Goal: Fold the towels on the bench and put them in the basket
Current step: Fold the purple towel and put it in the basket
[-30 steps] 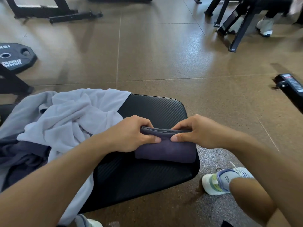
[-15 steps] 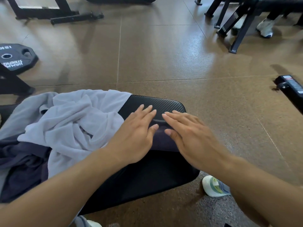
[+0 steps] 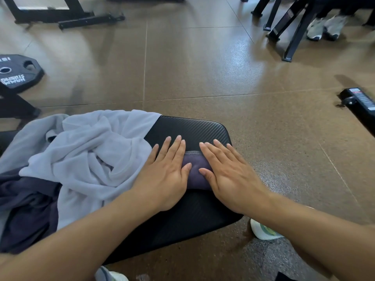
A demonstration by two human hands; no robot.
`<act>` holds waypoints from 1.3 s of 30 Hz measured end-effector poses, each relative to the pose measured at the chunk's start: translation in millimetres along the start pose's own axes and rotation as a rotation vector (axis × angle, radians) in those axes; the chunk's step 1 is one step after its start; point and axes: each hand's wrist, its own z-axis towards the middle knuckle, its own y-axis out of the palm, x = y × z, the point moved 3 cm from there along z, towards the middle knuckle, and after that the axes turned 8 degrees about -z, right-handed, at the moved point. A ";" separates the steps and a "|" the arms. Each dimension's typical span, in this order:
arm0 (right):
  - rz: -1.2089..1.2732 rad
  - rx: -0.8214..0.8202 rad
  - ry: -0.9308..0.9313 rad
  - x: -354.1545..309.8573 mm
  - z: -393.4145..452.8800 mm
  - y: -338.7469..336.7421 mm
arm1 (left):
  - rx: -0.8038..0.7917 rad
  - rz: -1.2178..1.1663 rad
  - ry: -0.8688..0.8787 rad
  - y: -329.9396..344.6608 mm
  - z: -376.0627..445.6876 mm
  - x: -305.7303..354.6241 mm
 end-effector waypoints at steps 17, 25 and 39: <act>0.242 0.013 -0.013 20.6 16.3 -30.5 | -0.038 -0.439 -0.035 -42.0 1.6 -0.4; 0.364 -0.036 -0.041 21.4 27.4 -37.8 | 0.032 -0.731 -0.089 -51.5 5.3 -8.5; 0.420 -0.087 -0.120 10.3 26.2 -57.8 | 0.200 -0.770 0.147 -66.4 -13.1 -4.6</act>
